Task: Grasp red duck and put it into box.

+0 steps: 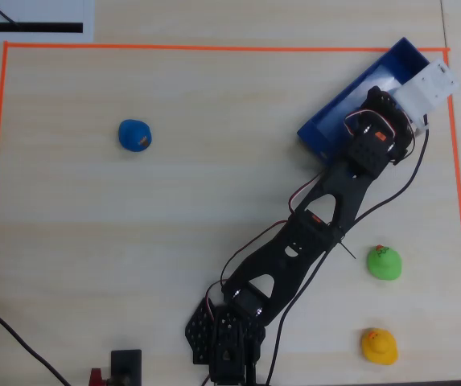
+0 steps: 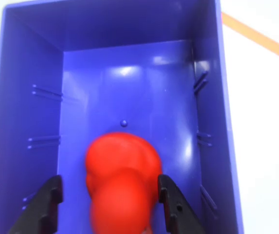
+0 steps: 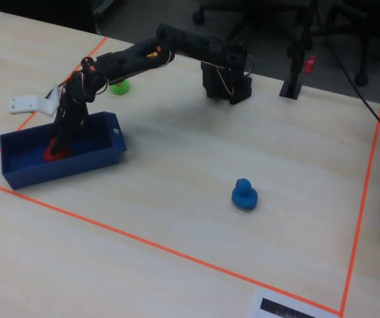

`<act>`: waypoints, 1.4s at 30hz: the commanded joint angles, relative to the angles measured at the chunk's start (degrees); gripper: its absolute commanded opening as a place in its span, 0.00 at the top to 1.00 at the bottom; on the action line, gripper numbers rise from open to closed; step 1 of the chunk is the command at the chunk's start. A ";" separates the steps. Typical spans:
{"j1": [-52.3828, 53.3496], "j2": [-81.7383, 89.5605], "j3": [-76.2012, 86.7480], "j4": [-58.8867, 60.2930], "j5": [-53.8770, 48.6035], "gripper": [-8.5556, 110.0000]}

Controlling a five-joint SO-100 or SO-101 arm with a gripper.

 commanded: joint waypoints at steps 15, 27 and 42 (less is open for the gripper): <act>-6.15 29.09 -2.29 5.71 18.37 0.93; -21.62 103.18 81.83 21.45 -11.34 0.93; -43.07 145.63 131.75 29.27 -14.68 0.93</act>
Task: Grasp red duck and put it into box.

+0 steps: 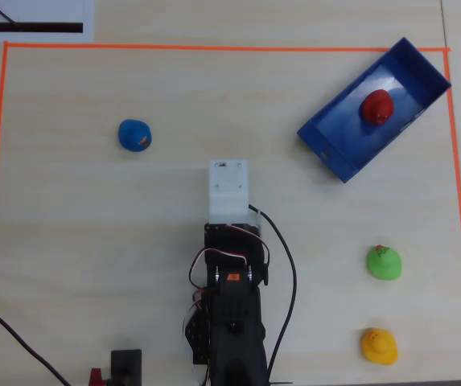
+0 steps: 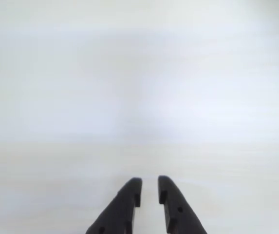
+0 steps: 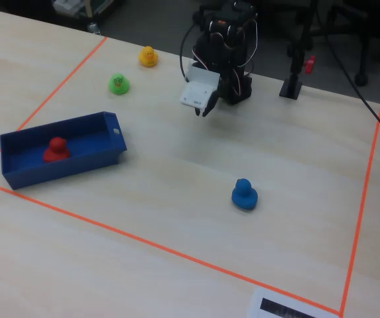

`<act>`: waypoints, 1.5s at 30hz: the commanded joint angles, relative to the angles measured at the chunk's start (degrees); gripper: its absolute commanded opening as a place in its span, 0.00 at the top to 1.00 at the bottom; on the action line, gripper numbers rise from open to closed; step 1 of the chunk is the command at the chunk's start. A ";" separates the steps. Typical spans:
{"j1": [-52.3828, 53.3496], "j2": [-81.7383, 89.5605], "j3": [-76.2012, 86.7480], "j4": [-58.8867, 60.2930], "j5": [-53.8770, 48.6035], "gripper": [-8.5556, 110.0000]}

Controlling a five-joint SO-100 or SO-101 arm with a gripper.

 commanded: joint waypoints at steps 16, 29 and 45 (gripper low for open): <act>-2.90 12.30 13.80 0.00 0.26 0.93; -3.43 12.30 14.24 5.54 0.35 0.93; -4.66 12.39 14.33 5.54 0.35 0.83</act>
